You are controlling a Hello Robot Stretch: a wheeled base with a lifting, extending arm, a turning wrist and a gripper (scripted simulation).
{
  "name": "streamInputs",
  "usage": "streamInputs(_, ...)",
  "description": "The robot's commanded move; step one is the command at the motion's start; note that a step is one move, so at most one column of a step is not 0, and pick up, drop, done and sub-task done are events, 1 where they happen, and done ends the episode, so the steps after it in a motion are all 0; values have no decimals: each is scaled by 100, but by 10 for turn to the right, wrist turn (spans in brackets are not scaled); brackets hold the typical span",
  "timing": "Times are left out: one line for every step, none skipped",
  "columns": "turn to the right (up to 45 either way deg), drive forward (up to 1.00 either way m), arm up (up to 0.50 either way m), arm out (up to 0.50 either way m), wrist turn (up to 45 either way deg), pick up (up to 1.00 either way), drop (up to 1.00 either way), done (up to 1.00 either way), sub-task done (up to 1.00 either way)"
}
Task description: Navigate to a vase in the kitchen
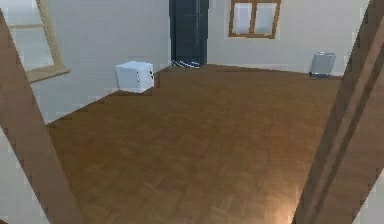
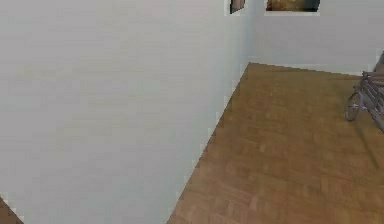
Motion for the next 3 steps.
streamInputs(0, 65, 0, 0, 0, 0, 0, 0, 0)
streamInputs(390, 0, 0, 0, 0, 0, 0, 0, 0)
streamInputs(0, 35, 0, 0, 0, 0, 0, 0, 0)
